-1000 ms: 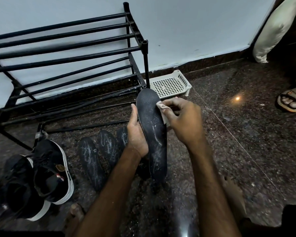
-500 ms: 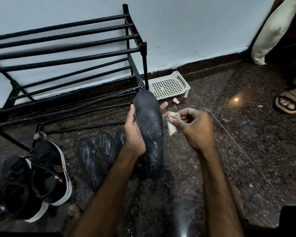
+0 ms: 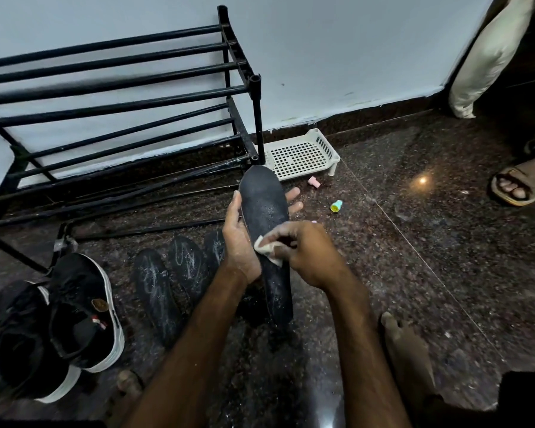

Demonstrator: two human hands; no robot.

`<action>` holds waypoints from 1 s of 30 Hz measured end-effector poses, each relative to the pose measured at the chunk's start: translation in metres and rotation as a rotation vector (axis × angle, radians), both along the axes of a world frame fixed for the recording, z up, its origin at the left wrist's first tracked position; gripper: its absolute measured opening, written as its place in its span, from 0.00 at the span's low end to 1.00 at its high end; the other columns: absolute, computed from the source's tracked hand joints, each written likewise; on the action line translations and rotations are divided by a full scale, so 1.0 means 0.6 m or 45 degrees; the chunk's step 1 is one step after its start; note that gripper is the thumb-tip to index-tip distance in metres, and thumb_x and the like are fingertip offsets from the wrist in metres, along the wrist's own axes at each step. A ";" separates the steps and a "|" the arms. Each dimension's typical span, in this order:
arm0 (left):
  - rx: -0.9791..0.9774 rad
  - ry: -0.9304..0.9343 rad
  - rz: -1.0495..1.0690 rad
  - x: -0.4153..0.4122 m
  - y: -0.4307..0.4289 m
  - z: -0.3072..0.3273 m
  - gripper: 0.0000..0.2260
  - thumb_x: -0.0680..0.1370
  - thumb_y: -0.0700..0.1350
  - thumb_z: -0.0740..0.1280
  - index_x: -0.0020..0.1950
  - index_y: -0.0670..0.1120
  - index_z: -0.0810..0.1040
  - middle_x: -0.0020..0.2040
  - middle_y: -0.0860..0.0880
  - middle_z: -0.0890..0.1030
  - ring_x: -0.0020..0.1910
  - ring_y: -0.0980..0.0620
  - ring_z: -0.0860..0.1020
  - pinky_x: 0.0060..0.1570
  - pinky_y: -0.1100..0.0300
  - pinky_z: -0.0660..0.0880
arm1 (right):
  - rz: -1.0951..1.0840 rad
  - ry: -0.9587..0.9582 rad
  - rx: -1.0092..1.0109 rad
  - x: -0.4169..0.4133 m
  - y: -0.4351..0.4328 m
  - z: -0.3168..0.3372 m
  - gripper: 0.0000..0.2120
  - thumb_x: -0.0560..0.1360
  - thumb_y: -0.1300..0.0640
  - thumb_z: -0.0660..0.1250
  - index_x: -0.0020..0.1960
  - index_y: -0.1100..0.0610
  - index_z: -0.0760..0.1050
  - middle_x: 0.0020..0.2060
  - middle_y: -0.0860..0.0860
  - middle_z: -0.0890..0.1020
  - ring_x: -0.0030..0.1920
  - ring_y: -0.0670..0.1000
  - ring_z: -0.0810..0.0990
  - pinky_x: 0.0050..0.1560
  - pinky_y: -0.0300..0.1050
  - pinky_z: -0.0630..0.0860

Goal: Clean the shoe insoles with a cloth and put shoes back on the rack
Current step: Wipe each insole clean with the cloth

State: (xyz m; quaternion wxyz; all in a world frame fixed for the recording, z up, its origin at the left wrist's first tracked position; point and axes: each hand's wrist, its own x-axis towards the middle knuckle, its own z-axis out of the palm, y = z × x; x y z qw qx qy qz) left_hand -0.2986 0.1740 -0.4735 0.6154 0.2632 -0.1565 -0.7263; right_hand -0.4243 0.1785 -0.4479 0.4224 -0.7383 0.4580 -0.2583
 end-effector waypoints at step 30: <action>-0.012 -0.149 0.178 -0.031 -0.002 0.014 0.34 0.80 0.62 0.51 0.71 0.35 0.70 0.66 0.37 0.77 0.68 0.39 0.73 0.73 0.45 0.64 | -0.508 -0.061 -0.282 0.061 0.001 0.021 0.06 0.74 0.62 0.70 0.49 0.54 0.82 0.46 0.47 0.83 0.48 0.45 0.80 0.52 0.36 0.77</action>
